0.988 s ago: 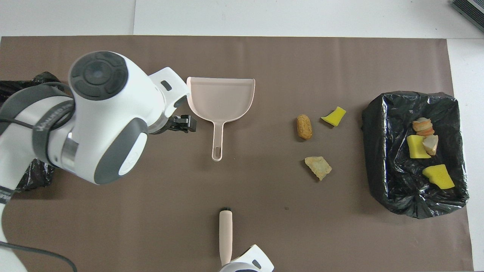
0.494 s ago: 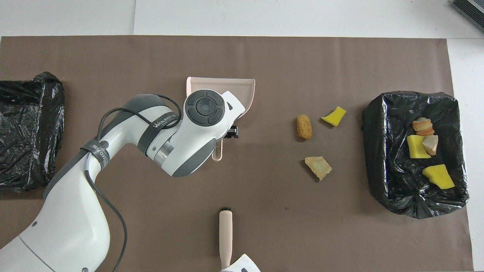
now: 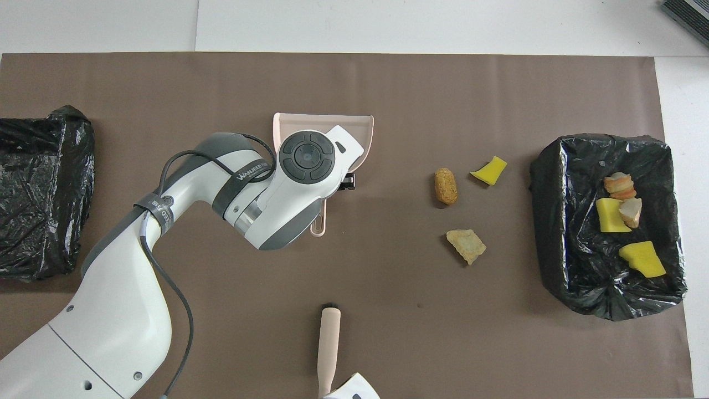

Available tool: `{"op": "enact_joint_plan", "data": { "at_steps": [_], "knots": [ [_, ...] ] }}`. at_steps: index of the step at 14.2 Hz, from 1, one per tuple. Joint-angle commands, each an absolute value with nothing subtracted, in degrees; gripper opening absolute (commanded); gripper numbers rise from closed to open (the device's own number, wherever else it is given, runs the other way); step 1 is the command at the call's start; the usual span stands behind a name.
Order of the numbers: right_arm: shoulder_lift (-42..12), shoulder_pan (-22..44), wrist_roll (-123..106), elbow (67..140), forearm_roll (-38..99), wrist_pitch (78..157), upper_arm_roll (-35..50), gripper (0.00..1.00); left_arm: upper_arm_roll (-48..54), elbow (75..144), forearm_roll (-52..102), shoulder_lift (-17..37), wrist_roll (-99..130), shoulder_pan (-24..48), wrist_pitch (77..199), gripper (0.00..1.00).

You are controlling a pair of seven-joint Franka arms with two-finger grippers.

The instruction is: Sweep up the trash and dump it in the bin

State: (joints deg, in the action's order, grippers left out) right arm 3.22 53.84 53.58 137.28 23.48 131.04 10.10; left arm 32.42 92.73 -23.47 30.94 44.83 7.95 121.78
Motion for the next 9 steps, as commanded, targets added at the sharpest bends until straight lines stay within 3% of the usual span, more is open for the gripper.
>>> {"op": "enact_joint_plan", "data": {
  "at_steps": [1, 3, 5, 9],
  "knots": [
    [2.6, 53.5, 55.5, 137.1, 20.7, 132.5, 9.8, 0.0, 32.4, 92.6, -25.3, 30.9, 46.1, 8.3, 122.0, 0.27],
    [2.8, 52.0, 55.5, 135.5, 19.7, 130.4, 9.7, 0.0, 32.4, 92.9, -25.2, 30.9, 46.0, 8.4, 121.4, 0.23],
    [6.3, 50.1, 55.6, 135.4, 18.3, 124.7, 9.3, 0.0, 32.5, 93.1, -25.1, 29.7, 45.3, 8.4, 119.3, 0.1],
    [14.7, 42.7, 54.1, 135.4, 12.8, 110.1, 9.3, 0.0, 32.9, 94.6, -24.5, 23.7, 26.9, 7.1, 113.0, 0.09]
  ]
}}
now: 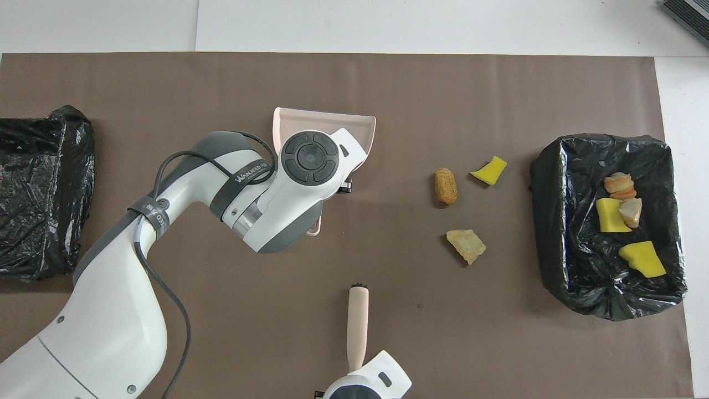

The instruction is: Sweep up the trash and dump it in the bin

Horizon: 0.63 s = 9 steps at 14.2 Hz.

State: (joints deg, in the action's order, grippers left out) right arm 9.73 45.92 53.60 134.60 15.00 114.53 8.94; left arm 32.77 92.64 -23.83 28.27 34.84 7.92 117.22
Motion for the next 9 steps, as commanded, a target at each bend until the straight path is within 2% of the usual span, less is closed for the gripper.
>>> {"op": "enact_joint_plan", "data": {
  "at_steps": [1, 3, 5, 9],
  "knots": [
    [15.4, 41.2, 52.8, 135.4, 10.9, 108.1, 9.3, 0.0, 32.8, 95.2, -24.5, 22.3, 21.8, 6.9, 112.0, 0.09],
    [15.5, 37.5, 50.0, 135.0, 5.7, 105.7, 9.4, 0.0, 32.9, 97.5, -24.5, 19.7, 12.6, 5.5, 109.2, 0.09],
    [13.7, 33.2, 44.9, 134.5, 1.1, 106.6, 9.4, 0.0, 32.8, 100.4, -24.4, 16.9, 1.9, 5.2, 107.1, 0.08],
    [4.8, 21.8, 31.2, 123.9, -11.0, 100.2, 9.5, 0.0, 33.1, 105.5, -23.6, 13.3, -20.1, 3.1, 107.5, 0.0]
  ]
}}
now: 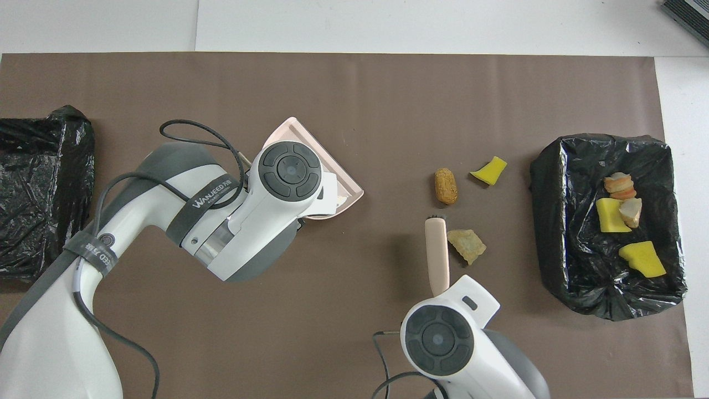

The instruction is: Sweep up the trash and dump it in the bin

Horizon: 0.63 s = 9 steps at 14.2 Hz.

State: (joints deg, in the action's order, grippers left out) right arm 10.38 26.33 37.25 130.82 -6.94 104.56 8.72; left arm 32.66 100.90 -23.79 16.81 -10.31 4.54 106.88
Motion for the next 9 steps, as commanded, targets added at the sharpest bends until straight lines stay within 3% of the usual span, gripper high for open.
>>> {"op": "enact_joint_plan", "data": {
  "at_steps": [1, 3, 7, 9],
  "knots": [
    [3.0, 19.0, 26.8, 121.7, -13.7, 98.5, 9.6, 0.0, 33.0, 106.3, -20.3, 12.7, -24.1, 3.0, 108.1, 0.0],
    [0.1, 15.2, 21.5, 119.1, -19.9, 97.8, 9.5, 0.0, 33.1, 107.0, -17.4, 12.8, -28.6, 3.3, 108.5, 0.0],
    [-11.9, 10.4, 11.0, 106.8, -31.5, 98.0, 9.5, 0.0, 33.7, 110.6, -17.1, 13.2, -28.3, 5.7, 115.9, 0.0],
    [-12.7, 9.3, 8.0, 108.4, -34.2, 98.3, 9.5, 0.0, 33.8, 110.8, -17.2, 13.4, -28.1, 6.0, 116.9, 0.0]
  ]
}}
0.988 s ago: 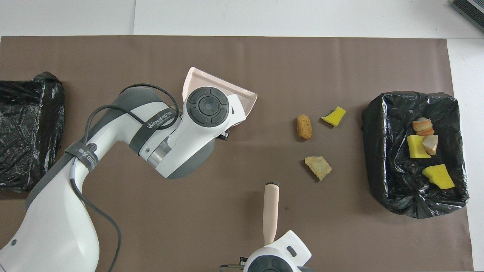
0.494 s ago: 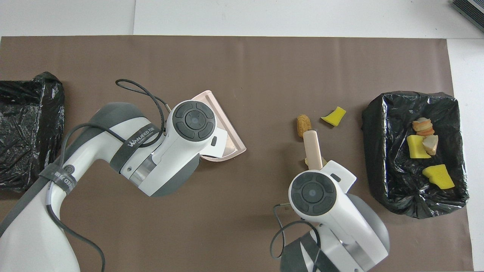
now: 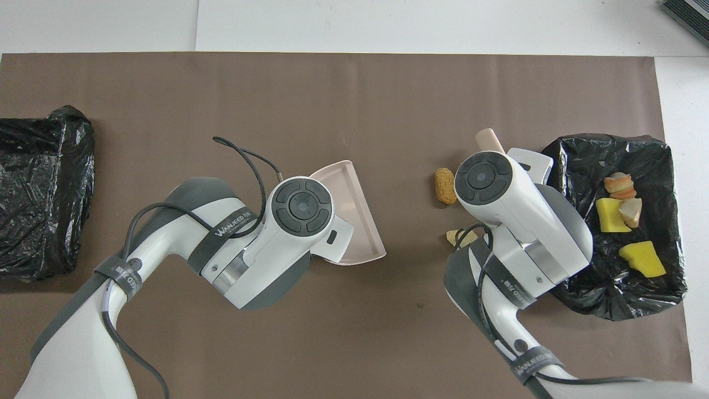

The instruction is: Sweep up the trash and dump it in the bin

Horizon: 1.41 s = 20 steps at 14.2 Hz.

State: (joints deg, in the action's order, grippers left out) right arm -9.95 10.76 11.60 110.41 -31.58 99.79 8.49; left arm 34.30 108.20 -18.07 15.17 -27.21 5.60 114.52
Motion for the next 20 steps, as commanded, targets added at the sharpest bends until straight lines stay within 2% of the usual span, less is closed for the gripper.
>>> {"op": "enact_joint_plan", "data": {
  "at_steps": [1, 6, 10, 12, 17, 20],
  "knots": [
    [-12.7, 9.8, 8.3, 109.9, -33.9, 98.7, 9.6, 0.0, 33.8, 111.0, -17.2, 13.4, -27.2, 6.2, 117.1, 0.0],
    [-13.6, 10.3, 11.0, 111.8, -20.7, 101.2, 9.8, 0.0, 33.7, 113.8, -17.9, 13.1, -25.1, 7.7, 118.9, 0.0],
    [-13.5, 16.2, 11.7, 110.7, -3.6, 102.1, 9.8, 0.0, 33.8, 114.0, -17.8, 13.2, -23.6, 7.4, 119.0, 0.0],
    [-13.5, 16.7, 11.6, 110.4, 3.7, 102.6, 9.8, 0.0, 33.8, 114.0, -17.8, 13.2, -23.3, 7.3, 119.0, 0.0],
    [-10.4, 13.1, 2.3, 111.2, 14.8, 101.3, 9.8, 0.0, 33.8, 114.8, -17.8, 13.1, -23.3, 6.9, 120.6, 0.0],
    [-7.7, 8.2, -11.7, 117.1, 34.3, 102.3, 9.6, 0.0, 33.8, 115.0, -17.8, 13.2, -23.3, 6.8, 121.3, 0.0]
  ]
}}
